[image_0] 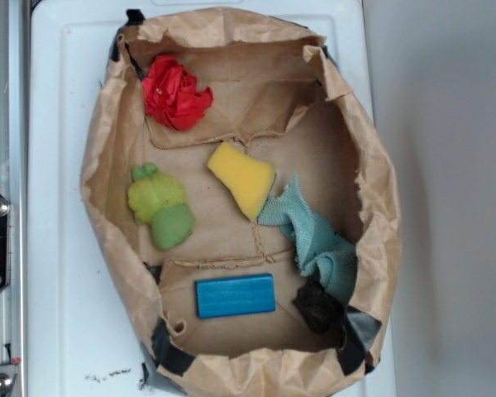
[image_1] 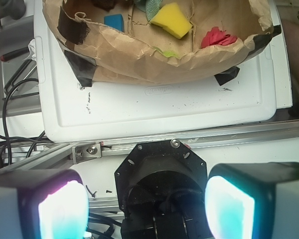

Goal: Grab the blue block.

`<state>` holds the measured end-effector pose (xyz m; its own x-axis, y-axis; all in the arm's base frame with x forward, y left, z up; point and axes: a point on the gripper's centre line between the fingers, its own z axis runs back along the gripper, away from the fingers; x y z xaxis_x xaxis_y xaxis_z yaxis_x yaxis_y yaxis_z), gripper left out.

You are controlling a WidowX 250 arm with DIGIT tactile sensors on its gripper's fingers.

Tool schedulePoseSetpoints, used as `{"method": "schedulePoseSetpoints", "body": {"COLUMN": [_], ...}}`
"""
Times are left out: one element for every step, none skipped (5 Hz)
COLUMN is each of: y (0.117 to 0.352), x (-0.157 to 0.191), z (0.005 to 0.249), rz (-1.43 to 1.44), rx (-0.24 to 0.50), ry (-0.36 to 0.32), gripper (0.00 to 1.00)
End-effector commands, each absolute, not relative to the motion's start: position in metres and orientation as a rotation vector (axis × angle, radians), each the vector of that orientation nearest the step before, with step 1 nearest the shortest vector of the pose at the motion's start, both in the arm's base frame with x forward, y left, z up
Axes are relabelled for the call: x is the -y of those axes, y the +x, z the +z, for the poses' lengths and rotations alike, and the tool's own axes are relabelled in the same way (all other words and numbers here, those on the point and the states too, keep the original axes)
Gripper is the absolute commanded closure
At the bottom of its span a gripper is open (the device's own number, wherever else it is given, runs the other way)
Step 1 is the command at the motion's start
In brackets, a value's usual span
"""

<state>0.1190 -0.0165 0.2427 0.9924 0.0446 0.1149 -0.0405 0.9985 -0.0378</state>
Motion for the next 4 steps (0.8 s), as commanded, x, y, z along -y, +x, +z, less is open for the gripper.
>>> {"method": "schedulePoseSetpoints", "body": {"y": [0.119, 0.16, 0.192, 0.224], "x": [0.017, 0.023, 0.018, 0.008], "z": [0.243, 0.244, 0.233, 0.217], "rz": [0.043, 0.093, 0.106, 0.141], "rx": [0.116, 0.14, 0.172, 0.164], "ry": [-0.035, -0.043, -0.012, -0.006], "gripper": [0.0, 0.0, 0.0, 0.0]}}
